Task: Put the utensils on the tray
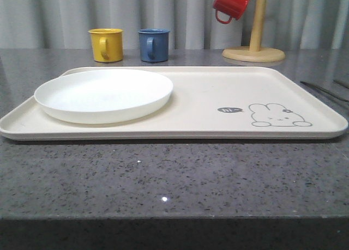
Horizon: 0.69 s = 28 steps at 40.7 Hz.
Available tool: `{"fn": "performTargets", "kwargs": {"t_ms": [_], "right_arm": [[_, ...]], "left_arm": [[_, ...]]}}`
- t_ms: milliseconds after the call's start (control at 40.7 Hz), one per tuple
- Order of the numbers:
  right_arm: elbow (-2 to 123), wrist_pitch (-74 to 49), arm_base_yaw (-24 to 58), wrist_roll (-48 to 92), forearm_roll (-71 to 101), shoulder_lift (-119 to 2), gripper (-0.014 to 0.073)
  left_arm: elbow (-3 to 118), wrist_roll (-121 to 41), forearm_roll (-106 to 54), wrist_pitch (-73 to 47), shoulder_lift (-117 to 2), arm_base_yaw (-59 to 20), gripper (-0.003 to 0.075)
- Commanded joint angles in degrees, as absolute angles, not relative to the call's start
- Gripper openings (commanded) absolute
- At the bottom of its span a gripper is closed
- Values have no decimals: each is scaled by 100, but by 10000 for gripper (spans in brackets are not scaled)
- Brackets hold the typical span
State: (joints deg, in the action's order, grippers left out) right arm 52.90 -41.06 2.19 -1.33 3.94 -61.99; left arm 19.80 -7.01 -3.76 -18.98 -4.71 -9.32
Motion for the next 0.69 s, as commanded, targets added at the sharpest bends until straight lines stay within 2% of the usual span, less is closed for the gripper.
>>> {"fn": "performTargets", "kwargs": {"t_ms": [0,295,664], "right_arm": [[5944,-4302,332,-113,467,-6747,381],[7016,-4890,405,-113,506,-8296,381],[7167,-4704,405,-113,597,-9178,381]], "left_arm": [[2121,-656,-439,-1410,-533,-924,-18],[2121,-656,-439,-1410,-533,-924,-18],[2121,-656,-439,-1410,-533,-924,-18]]}}
